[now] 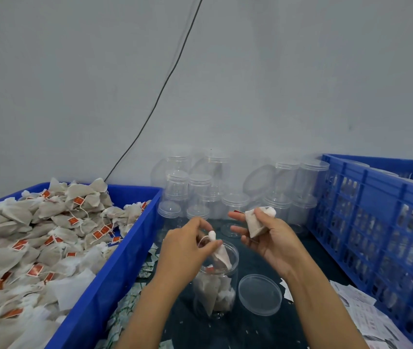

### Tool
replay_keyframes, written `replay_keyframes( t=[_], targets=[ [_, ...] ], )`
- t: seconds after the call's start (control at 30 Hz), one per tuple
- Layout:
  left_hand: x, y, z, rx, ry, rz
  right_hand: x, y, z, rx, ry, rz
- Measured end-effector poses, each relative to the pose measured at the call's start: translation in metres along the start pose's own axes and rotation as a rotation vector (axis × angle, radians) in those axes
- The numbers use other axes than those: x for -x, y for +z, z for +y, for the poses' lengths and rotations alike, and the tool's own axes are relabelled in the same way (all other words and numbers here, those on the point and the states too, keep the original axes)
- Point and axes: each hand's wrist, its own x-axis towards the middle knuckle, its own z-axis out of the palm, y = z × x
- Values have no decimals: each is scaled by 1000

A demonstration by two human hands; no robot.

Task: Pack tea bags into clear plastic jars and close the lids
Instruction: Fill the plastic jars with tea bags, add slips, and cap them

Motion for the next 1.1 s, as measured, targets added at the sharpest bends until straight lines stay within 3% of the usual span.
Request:
replay_keyframes(
  t=[0.17,0.33,0.53,0.77,0.83,0.93,1.0,1.1],
  targets=[
    [-2,3,5,197,-12,69,1,-2,-2,65,-24,-39],
    [-11,-4,17,341,-42,3,-3,-6,-1,176,-86,146],
    [-15,-5,13,101,-136,-87,-1,-6,-1,267,-133,216],
    [-10,-1,8,-368,25,-147,2,-3,-3,203,-192,117],
    [-12,-4,11,-131,13,-53,3,-2,-3,238,-200,91],
    [-12,-14,28,618,-157,-86,3,3,-2,259,-185,48],
    [-15,-15,31,684,-159,-144,5,9,1,250,-161,12],
    [-17,-16,31,512,-106,-71,7,19,6,247,-129,-51]
  ],
)
